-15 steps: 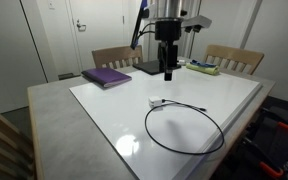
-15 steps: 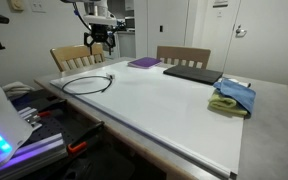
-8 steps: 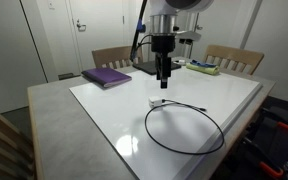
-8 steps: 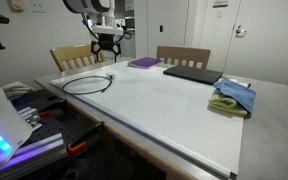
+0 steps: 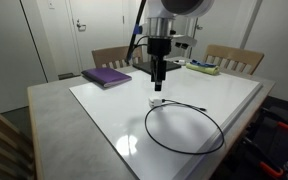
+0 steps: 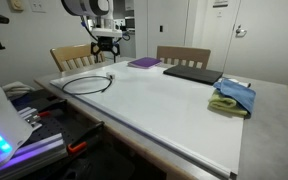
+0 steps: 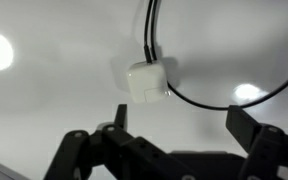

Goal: Place the charger straight across the board

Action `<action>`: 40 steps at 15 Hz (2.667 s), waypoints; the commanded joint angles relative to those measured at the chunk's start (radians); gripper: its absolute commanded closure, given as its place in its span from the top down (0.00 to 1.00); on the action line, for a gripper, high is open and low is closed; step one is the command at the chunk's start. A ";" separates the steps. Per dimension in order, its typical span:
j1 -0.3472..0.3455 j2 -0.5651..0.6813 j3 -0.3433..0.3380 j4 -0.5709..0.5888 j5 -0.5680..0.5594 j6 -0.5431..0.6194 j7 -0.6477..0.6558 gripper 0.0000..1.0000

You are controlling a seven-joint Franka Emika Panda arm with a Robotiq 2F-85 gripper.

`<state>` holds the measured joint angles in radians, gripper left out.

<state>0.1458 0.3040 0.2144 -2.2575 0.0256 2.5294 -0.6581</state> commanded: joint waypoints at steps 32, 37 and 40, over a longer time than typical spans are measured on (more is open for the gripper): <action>-0.076 0.151 0.015 -0.045 -0.165 0.254 0.053 0.29; -0.065 0.120 -0.093 -0.051 -0.256 0.317 0.221 0.29; -0.061 0.086 -0.179 -0.061 -0.284 0.326 0.341 0.29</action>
<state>0.0753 0.4405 0.1058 -2.2909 -0.2224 2.8361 -0.4179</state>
